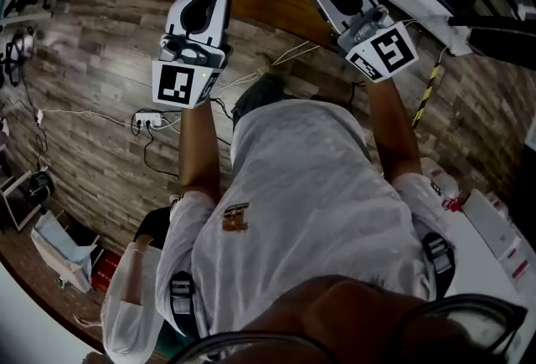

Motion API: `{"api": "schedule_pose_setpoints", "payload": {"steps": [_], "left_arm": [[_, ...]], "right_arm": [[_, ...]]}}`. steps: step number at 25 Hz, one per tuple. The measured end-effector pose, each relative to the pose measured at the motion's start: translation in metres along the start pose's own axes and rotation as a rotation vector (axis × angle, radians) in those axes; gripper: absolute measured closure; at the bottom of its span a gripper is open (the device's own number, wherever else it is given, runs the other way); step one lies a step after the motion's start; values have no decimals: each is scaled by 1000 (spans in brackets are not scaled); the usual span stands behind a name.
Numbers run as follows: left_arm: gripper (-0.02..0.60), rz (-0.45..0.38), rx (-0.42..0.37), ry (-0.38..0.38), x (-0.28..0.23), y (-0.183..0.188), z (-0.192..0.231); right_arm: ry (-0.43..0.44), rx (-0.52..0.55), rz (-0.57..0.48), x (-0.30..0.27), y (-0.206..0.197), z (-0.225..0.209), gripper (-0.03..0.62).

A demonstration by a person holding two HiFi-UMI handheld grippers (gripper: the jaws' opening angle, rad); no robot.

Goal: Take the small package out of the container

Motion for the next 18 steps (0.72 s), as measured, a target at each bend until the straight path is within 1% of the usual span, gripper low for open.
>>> {"api": "schedule_pose_setpoints", "payload": {"steps": [2, 6, 9, 12, 18], "left_arm": [[563, 7, -8, -27, -8, -4, 32], [563, -5, -14, -117, -26, -16, 87], [563, 39, -30, -168, -37, -33, 120], [563, 65, -57, -221, -59, -46, 138], [563, 105, -118, -301, -91, -62, 157]], "right_arm": [[-22, 0, 6, -28, 4, -8, 562], [-89, -2, 28, -76, 7, -19, 563], [-123, -3, 46, -106, 6, -25, 563], [-146, -12, 68, -121, 2, -37, 563], [-179, -29, 103, -131, -6, -51, 562]]}}
Point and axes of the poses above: the fingertips, and each gripper's own axes: x backward along the fingers, z to its left, y out of its top, the point moved 7 cm from there along x, backward along the fingers, and after that the axes turned 8 degrees about z, right-handed, at the moved point
